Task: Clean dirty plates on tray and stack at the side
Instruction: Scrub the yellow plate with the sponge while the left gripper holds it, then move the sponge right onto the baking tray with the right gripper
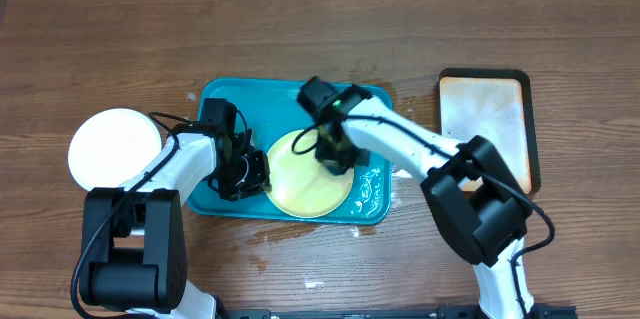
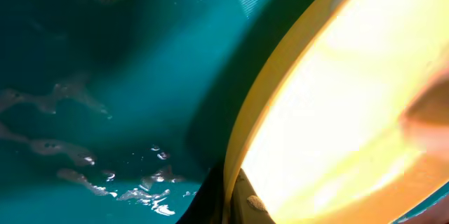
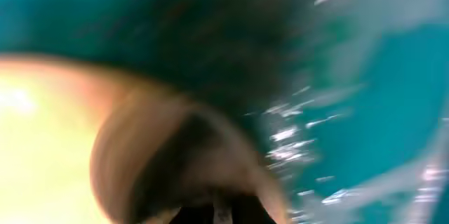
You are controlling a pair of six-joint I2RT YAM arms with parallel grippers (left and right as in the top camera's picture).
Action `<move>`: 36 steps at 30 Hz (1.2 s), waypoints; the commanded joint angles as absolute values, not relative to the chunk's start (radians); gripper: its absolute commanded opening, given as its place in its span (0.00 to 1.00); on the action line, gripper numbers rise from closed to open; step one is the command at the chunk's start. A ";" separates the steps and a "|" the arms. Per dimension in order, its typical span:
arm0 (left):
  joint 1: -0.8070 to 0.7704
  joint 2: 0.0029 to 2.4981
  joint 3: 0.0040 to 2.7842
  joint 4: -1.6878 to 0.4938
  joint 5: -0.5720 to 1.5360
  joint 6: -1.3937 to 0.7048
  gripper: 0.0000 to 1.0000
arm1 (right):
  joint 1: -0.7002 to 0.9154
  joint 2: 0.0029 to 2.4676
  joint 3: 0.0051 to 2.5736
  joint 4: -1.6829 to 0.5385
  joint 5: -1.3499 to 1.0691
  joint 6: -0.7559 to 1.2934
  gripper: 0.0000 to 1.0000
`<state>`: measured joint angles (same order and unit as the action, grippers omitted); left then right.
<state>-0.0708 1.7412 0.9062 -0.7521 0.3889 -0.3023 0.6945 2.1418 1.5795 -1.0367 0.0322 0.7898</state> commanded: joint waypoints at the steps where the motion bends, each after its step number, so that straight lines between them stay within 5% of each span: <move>1: -0.073 1.778 0.871 -0.778 0.281 -0.270 0.04 | 0.643 2.175 1.556 -1.054 0.276 0.808 0.04; 8: -0.073 1.778 0.871 -0.784 0.281 -0.269 0.04 | 0.634 2.173 1.600 -1.057 0.270 0.781 0.04; 21: -0.073 1.778 0.871 -0.788 0.279 -0.273 0.04 | 0.627 2.145 2.058 -1.396 0.316 0.778 0.04; 36: -0.074 1.778 1.148 -0.963 0.064 -0.345 0.04 | 0.411 2.143 2.067 -1.687 0.414 0.777 0.04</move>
<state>-0.0780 1.7702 1.0561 -0.9333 0.1757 -0.3218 0.4541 2.1536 2.0560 -1.6825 0.3805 0.7834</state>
